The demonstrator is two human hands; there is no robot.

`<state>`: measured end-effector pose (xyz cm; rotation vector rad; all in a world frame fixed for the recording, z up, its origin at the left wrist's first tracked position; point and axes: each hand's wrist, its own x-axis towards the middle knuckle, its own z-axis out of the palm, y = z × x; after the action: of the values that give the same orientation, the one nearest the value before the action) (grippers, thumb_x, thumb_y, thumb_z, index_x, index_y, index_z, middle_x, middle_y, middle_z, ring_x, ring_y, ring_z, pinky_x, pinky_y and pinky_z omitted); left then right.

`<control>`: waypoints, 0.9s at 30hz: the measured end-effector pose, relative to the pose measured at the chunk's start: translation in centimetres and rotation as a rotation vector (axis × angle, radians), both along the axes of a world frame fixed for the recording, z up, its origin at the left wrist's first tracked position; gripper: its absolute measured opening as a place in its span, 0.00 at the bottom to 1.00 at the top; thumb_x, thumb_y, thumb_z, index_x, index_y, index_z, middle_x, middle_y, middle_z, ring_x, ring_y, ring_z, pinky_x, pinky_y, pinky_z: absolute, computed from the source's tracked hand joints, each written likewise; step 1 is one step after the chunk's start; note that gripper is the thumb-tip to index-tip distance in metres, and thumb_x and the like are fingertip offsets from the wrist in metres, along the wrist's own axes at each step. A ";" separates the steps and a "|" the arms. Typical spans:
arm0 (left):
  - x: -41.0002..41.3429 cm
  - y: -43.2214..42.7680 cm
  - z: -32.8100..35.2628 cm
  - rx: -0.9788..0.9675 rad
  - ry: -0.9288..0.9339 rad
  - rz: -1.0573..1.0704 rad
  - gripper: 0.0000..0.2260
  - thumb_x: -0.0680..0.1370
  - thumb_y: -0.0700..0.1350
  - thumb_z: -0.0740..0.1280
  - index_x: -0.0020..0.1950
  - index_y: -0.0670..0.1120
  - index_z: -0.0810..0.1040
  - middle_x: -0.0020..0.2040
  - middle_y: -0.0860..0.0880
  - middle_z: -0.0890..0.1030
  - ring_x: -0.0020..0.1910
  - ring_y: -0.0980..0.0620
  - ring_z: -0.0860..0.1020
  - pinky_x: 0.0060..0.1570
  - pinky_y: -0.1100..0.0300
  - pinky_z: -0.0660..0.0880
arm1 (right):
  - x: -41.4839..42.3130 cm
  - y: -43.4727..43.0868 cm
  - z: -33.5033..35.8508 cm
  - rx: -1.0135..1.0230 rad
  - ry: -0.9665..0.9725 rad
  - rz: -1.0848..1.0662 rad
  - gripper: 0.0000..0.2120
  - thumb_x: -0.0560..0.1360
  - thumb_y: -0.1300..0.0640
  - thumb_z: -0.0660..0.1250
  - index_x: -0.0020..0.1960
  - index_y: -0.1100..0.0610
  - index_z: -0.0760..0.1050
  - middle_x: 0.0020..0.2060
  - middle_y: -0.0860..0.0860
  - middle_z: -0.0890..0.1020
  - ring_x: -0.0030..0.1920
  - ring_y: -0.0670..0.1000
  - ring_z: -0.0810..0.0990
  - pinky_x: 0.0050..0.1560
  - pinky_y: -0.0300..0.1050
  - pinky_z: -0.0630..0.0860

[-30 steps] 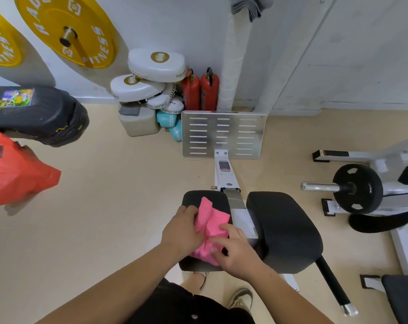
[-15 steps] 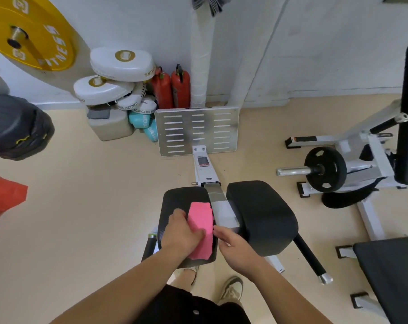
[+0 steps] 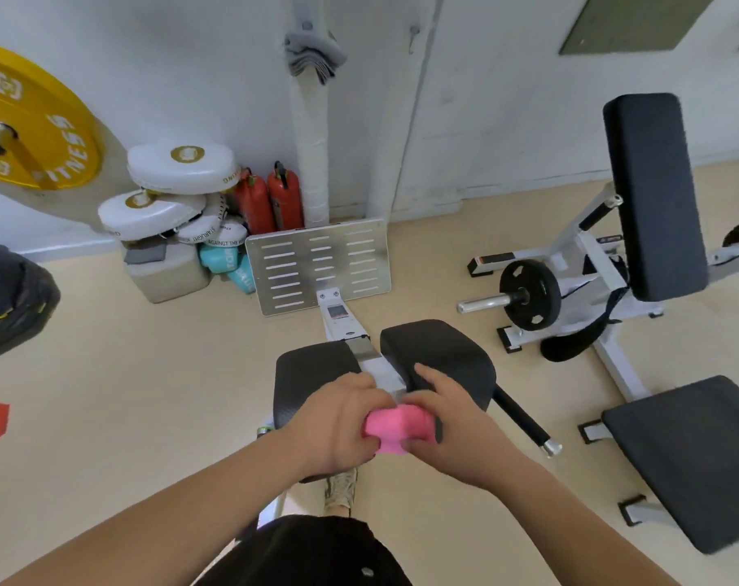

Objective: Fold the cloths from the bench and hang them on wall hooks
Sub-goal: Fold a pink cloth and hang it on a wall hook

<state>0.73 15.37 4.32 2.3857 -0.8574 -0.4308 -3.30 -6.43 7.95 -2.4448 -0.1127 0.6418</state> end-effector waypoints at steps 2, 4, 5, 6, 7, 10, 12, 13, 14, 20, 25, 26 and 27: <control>-2.1 0.6 2.6 -0.054 -0.037 -0.023 0.15 0.70 0.52 0.70 0.56 0.54 0.81 0.47 0.54 0.77 0.47 0.55 0.75 0.46 0.61 0.73 | -2.5 0.0 2.0 0.039 0.028 -0.030 0.11 0.72 0.48 0.72 0.52 0.47 0.77 0.61 0.47 0.80 0.66 0.50 0.76 0.62 0.49 0.78; -4.5 1.2 4.5 -0.110 -0.001 0.006 0.15 0.69 0.53 0.74 0.55 0.54 0.81 0.48 0.56 0.78 0.47 0.59 0.75 0.48 0.65 0.73 | -5.5 -0.1 3.6 0.121 0.036 -0.115 0.07 0.73 0.49 0.71 0.48 0.47 0.75 0.48 0.46 0.82 0.52 0.48 0.81 0.49 0.49 0.81; -5.6 1.5 5.2 -0.119 0.061 0.050 0.17 0.68 0.55 0.77 0.54 0.55 0.80 0.49 0.58 0.79 0.48 0.59 0.76 0.48 0.64 0.75 | -7.0 -0.3 4.1 0.173 0.028 -0.168 0.07 0.73 0.50 0.71 0.48 0.47 0.74 0.44 0.47 0.81 0.46 0.47 0.80 0.44 0.46 0.80; -6.7 1.9 5.6 -0.116 0.152 0.102 0.18 0.67 0.56 0.78 0.54 0.56 0.79 0.49 0.58 0.79 0.49 0.59 0.78 0.48 0.61 0.77 | -8.6 -0.3 4.4 0.220 0.006 -0.230 0.06 0.74 0.51 0.71 0.47 0.49 0.73 0.42 0.48 0.80 0.42 0.46 0.79 0.41 0.43 0.77; -7.9 2.4 6.0 -0.115 0.274 0.152 0.20 0.67 0.58 0.79 0.55 0.57 0.78 0.51 0.57 0.80 0.50 0.58 0.79 0.49 0.59 0.80 | -10.1 -0.3 4.6 0.271 -0.018 -0.305 0.07 0.75 0.53 0.71 0.47 0.51 0.73 0.40 0.49 0.79 0.40 0.45 0.78 0.40 0.40 0.76; -11.2 3.9 6.5 -0.253 0.612 0.259 0.22 0.67 0.53 0.82 0.57 0.56 0.79 0.53 0.53 0.82 0.54 0.53 0.83 0.52 0.54 0.83 | -14.2 0.0 4.6 0.511 0.039 -0.561 0.05 0.79 0.55 0.70 0.54 0.51 0.77 0.47 0.47 0.83 0.48 0.46 0.83 0.50 0.43 0.83; -13.0 4.4 7.2 -0.383 0.714 0.331 0.20 0.68 0.46 0.82 0.58 0.53 0.80 0.53 0.50 0.84 0.54 0.51 0.84 0.54 0.53 0.83 | -16.4 0.5 4.8 0.699 0.102 -0.683 0.10 0.80 0.56 0.70 0.61 0.51 0.77 0.56 0.51 0.84 0.55 0.52 0.85 0.55 0.50 0.85; -13.4 4.4 7.5 -0.466 0.743 0.377 0.19 0.69 0.43 0.80 0.58 0.51 0.82 0.53 0.48 0.85 0.54 0.46 0.84 0.53 0.53 0.83 | -17.1 0.7 4.9 0.742 0.108 -0.718 0.11 0.80 0.56 0.70 0.62 0.52 0.77 0.57 0.53 0.85 0.56 0.53 0.86 0.56 0.52 0.85; -13.7 4.5 7.9 -0.542 0.762 0.422 0.18 0.69 0.41 0.79 0.58 0.50 0.83 0.53 0.45 0.86 0.55 0.42 0.84 0.51 0.53 0.83 | -17.6 0.9 5.2 0.769 0.109 -0.735 0.12 0.80 0.55 0.70 0.63 0.53 0.78 0.57 0.53 0.85 0.55 0.54 0.86 0.57 0.54 0.84; -12.2 6.9 10.1 -0.669 0.797 0.494 0.15 0.77 0.34 0.72 0.62 0.46 0.83 0.54 0.43 0.87 0.55 0.41 0.85 0.56 0.46 0.82 | -16.6 3.1 6.7 0.759 0.110 -0.742 0.15 0.78 0.51 0.73 0.62 0.50 0.78 0.56 0.49 0.86 0.56 0.52 0.86 0.60 0.57 0.83; -7.7 13.9 10.4 -0.684 0.718 0.653 0.14 0.77 0.37 0.73 0.61 0.49 0.84 0.53 0.46 0.87 0.53 0.42 0.86 0.53 0.50 0.84 | -9.0 9.8 7.6 0.750 0.093 -0.669 0.24 0.77 0.56 0.73 0.68 0.42 0.69 0.61 0.48 0.81 0.59 0.54 0.83 0.56 0.52 0.85; -6.4 16.2 10.4 -0.696 0.711 0.700 0.13 0.77 0.37 0.74 0.60 0.49 0.85 0.51 0.47 0.87 0.51 0.43 0.86 0.54 0.49 0.84 | -6.8 12.3 7.6 0.720 0.076 -0.625 0.25 0.78 0.56 0.73 0.68 0.40 0.67 0.60 0.47 0.81 0.58 0.53 0.83 0.56 0.51 0.85; -5.0 18.7 10.3 -0.714 0.708 0.741 0.12 0.77 0.36 0.73 0.58 0.48 0.86 0.49 0.47 0.87 0.48 0.45 0.86 0.54 0.49 0.84 | -4.6 15.0 7.5 0.687 0.045 -0.583 0.24 0.78 0.55 0.73 0.68 0.38 0.68 0.58 0.45 0.82 0.58 0.51 0.83 0.56 0.48 0.84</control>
<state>-4.32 34.07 14.64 1.5355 0.1983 -0.4954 -7.89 8.55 15.43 -1.6751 0.3358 0.3164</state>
